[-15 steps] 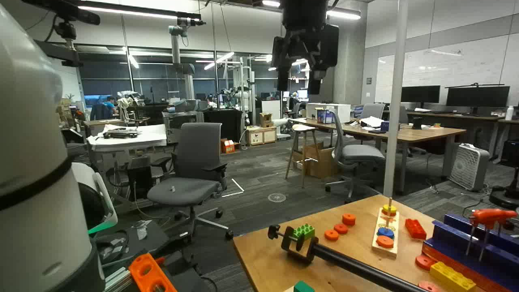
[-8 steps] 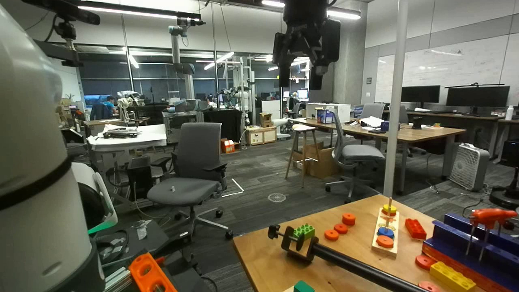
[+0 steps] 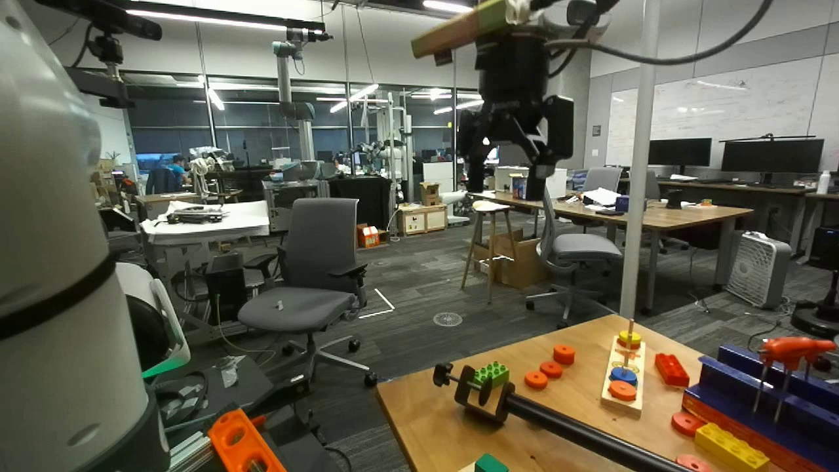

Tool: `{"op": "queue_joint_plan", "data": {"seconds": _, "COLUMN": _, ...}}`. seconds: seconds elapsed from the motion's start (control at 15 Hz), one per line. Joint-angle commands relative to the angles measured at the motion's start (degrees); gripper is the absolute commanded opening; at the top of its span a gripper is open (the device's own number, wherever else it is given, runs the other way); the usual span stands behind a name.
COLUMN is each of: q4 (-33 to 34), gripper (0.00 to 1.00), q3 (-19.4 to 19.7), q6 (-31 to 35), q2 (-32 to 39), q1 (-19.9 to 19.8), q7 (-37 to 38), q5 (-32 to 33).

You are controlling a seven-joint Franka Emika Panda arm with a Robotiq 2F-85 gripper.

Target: Pick up the yellow object from the wooden object and put it on the table

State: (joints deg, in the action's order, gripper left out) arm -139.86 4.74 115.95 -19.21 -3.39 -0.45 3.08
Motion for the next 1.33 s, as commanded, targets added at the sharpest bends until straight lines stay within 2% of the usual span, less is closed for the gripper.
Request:
{"op": "queue_joint_plan", "data": {"seconds": 0.0, "q4": 4.15, "gripper": 1.00, "q3": 0.14, "q6": 8.18, "q2": 11.75, "q1": -0.33, "q7": -4.29, "q5": 3.34}}
{"op": "queue_joint_plan", "data": {"seconds": 0.2, "q4": 8.79, "gripper": 1.00, "q3": 0.67, "q6": 13.84, "q2": 21.92, "q1": -0.51, "q7": -8.24, "q5": 3.58}}
{"op": "queue_joint_plan", "data": {"seconds": 0.33, "q4": 13.10, "gripper": 1.00, "q3": 0.77, "q6": 14.68, "q2": 28.46, "q1": -0.99, "q7": -11.94, "q5": 2.87}}
{"op": "queue_joint_plan", "data": {"seconds": 0.53, "q4": 21.07, "gripper": 1.00, "q3": 0.05, "q6": 11.96, "q2": 36.98, "q1": -2.16, "q7": -16.90, "q5": 2.33}}
{"op": "queue_joint_plan", "data": {"seconds": 0.87, "q4": 33.67, "gripper": 1.00, "q3": -1.60, "q6": 8.13, "q2": 47.22, "q1": -2.77, "q7": -20.98, "q5": 3.55}}
{"op": "queue_joint_plan", "data": {"seconds": 1.27, "q4": 43.50, "gripper": 1.00, "q3": -4.95, "q6": 10.09, "q2": 56.44, "q1": -5.41, "q7": -29.31, "q5": 1.89}}
